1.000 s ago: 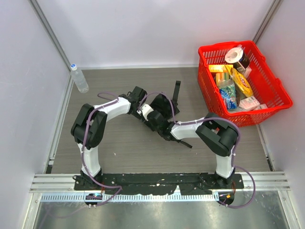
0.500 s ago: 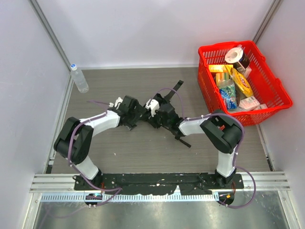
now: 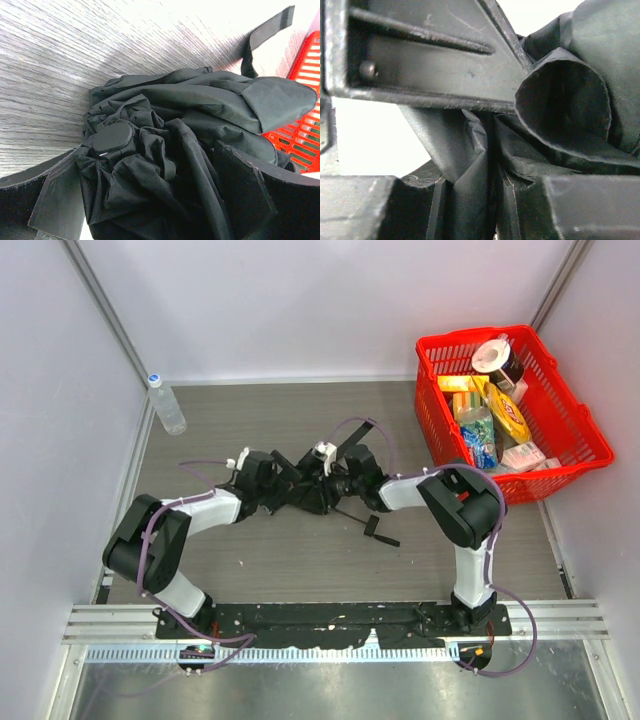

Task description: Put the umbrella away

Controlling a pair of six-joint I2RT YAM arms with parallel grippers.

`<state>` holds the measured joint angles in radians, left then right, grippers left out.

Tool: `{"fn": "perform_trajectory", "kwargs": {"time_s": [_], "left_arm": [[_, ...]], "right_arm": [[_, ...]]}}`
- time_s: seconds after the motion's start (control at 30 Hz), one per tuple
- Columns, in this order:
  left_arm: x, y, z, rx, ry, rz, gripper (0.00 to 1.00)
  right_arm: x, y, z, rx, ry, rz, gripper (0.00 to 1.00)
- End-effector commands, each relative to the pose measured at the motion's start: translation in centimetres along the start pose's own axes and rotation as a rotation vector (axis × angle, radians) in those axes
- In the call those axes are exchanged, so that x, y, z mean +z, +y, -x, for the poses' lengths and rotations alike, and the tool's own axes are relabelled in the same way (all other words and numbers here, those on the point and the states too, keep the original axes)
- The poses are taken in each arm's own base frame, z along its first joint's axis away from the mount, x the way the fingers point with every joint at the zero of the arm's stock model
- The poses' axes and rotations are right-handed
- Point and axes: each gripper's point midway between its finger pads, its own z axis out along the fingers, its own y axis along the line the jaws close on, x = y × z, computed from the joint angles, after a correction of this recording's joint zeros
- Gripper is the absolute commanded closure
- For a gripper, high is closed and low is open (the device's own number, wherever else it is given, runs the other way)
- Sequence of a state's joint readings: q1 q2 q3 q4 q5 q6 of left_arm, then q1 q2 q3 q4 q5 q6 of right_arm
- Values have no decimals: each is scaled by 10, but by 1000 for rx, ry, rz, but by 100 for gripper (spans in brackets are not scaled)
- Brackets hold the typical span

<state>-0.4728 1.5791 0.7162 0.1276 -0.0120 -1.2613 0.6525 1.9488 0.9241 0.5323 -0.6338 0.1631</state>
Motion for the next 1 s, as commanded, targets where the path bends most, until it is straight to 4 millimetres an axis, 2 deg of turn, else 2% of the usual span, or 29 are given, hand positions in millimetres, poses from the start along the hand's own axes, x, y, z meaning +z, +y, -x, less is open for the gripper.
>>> {"fn": "perform_trajectory", "kwargs": {"time_s": [0.0, 0.1, 0.17, 0.2, 0.23, 0.27, 0.3, 0.5, 0.53, 0.6, 0.63, 0.67, 0.7, 0.73, 0.77, 0.8, 0.83, 0.87, 0.9, 0.93, 0.97], "left_arm": [[4, 17, 6, 56, -43, 50, 0], [9, 26, -1, 25, -22, 69, 0], [12, 34, -6, 2, -9, 86, 6], [14, 38, -9, -10, -4, 98, 14], [16, 42, -10, -19, -2, 104, 23], [18, 47, -11, -24, -2, 117, 36], [19, 51, -12, -23, 1, 131, 47], [18, 67, -15, 18, 16, 203, 93], [18, 69, -15, 25, 20, 215, 98], [18, 72, -17, 36, 36, 227, 100], [18, 75, -19, 42, 49, 240, 100], [18, 75, -21, 44, 62, 253, 100], [17, 78, -23, 46, 78, 276, 100], [16, 80, -25, 42, 92, 292, 100], [14, 83, -27, 34, 98, 307, 100], [13, 84, -27, 26, 100, 319, 100], [11, 87, -28, 23, 104, 335, 100], [10, 89, -28, 25, 107, 347, 100], [9, 90, -28, 29, 109, 355, 100], [8, 93, -29, 29, 112, 375, 100], [7, 93, -28, 31, 112, 385, 100]], "right_arm": [[-4, 27, -50, 298, 216, 158, 99], [2, 23, -47, 382, 204, 183, 99], [5, 21, -48, 439, 207, 209, 99], [6, 27, -38, 455, 173, 247, 99], [7, 28, -40, 474, 173, 262, 99], [7, 32, -32, 487, 150, 292, 99], [8, 32, -34, 517, 154, 297, 99], [4, 30, -37, 550, 163, 330, 99], [4, 28, -38, 553, 169, 323, 99], [5, 23, -42, 545, 189, 280, 98], [4, 15, -53, 531, 235, 222, 95], [3, 12, -49, 509, 238, 183, 84], [0, 1, -58, 500, 280, 97, 71], [-4, -1, -51, 464, 284, 54, 64], [-10, -7, -54, 449, 328, -12, 58], [-17, -5, -43, 421, 335, -39, 16], [-26, -13, -47, 397, 363, -121, 16], [-34, -10, -35, 336, 360, -140, 16], [-43, -12, -37, 315, 388, -201, 16], [-52, -9, -25, 262, 370, -223, 16], [-59, -8, -29, 245, 397, -259, 16]]}}
